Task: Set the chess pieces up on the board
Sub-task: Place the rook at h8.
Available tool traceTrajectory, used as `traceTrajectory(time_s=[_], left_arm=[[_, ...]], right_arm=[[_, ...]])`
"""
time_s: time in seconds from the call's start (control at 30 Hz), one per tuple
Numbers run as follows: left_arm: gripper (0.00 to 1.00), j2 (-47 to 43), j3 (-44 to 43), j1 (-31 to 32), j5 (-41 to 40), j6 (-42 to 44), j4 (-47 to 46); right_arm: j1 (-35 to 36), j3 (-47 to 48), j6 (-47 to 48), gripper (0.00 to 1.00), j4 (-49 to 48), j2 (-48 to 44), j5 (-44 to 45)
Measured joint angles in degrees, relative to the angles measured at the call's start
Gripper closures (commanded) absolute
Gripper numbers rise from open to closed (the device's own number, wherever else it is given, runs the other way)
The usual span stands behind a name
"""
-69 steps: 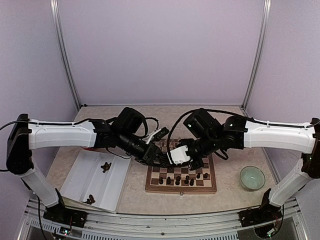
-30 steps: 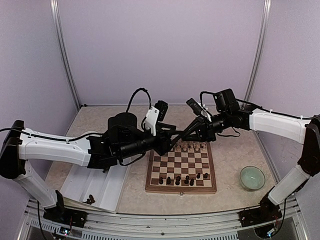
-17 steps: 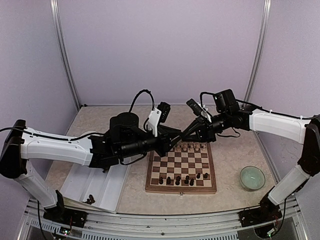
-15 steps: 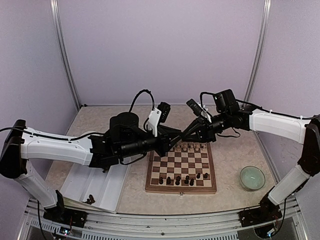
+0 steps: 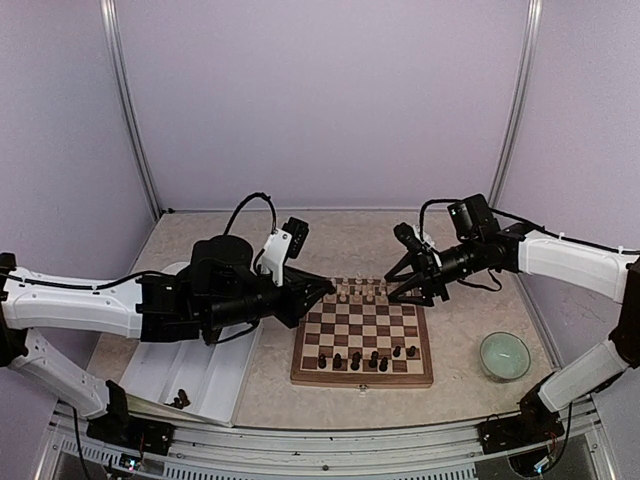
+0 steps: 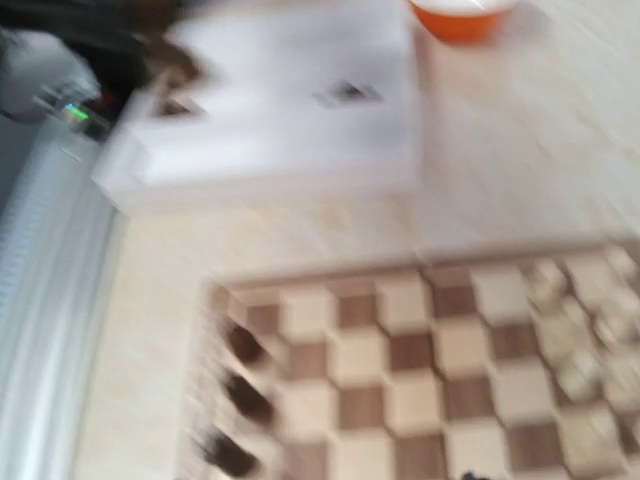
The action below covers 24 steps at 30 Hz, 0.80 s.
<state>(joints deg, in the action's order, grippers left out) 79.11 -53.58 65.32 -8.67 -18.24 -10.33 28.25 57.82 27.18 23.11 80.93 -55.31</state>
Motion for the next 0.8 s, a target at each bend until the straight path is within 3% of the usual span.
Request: traceTrajectory(time_s=[0.3, 0.8], left_arm=[[0.86, -3.0, 11.4, 8.4, -9.6, -9.7, 11.8], [0.84, 4.2, 13.2, 8.5, -11.0, -12.3, 13.7]], right_arm=[[-1.1, -2.1, 3.8, 0.41, -1.0, -0.2, 9.9], [-1.2, -2.4, 4.8, 0.41, -1.8, -0.2, 12.9]])
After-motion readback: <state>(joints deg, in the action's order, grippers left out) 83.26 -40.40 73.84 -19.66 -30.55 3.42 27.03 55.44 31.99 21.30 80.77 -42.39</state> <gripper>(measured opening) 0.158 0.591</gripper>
